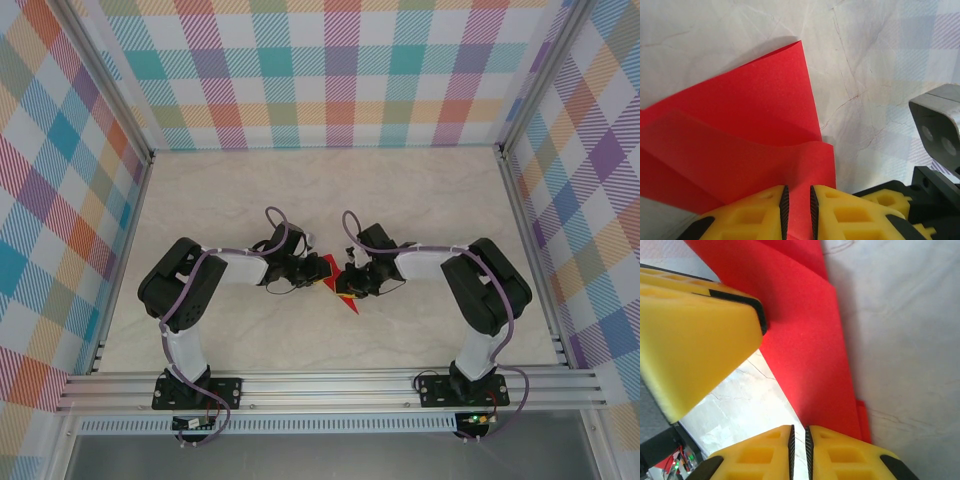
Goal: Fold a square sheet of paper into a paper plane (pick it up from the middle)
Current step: Fold the wing for the fifth time at the center of the table.
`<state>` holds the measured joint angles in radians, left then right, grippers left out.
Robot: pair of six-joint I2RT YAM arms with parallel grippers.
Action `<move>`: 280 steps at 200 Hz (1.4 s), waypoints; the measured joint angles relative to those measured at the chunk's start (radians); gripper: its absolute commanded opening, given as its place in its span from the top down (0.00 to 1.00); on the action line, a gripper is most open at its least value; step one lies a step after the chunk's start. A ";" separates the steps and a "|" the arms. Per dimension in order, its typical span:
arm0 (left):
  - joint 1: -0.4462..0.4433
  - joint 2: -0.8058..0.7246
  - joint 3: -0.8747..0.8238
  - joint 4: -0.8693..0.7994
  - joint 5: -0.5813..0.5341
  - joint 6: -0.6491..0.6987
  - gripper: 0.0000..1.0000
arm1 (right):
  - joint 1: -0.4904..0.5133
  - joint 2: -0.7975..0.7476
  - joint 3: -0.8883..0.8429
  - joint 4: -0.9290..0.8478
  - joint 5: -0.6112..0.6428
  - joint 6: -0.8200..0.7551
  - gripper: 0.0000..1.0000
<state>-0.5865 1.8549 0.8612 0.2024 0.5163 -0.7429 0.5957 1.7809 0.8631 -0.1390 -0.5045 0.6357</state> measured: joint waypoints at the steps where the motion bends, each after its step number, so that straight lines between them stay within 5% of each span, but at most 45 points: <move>1: 0.000 0.000 0.000 0.000 0.000 0.000 0.79 | 0.000 0.000 0.000 0.001 -0.002 0.000 0.83; 116: -0.009 -0.068 0.018 -0.096 -0.030 0.031 0.63 | -0.039 0.007 -0.094 0.170 -0.094 0.036 0.94; 171: -0.032 -0.164 0.018 -0.120 -0.058 0.034 0.64 | -0.040 0.007 -0.105 0.199 -0.100 0.069 0.95; 280: -0.085 -0.064 0.046 -0.044 -0.074 0.006 0.64 | -0.040 0.007 -0.112 0.212 -0.103 0.084 0.95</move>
<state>-0.6712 1.7905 0.9070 0.1581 0.4419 -0.7364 0.5552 1.7882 0.7513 0.0731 -0.6075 0.7200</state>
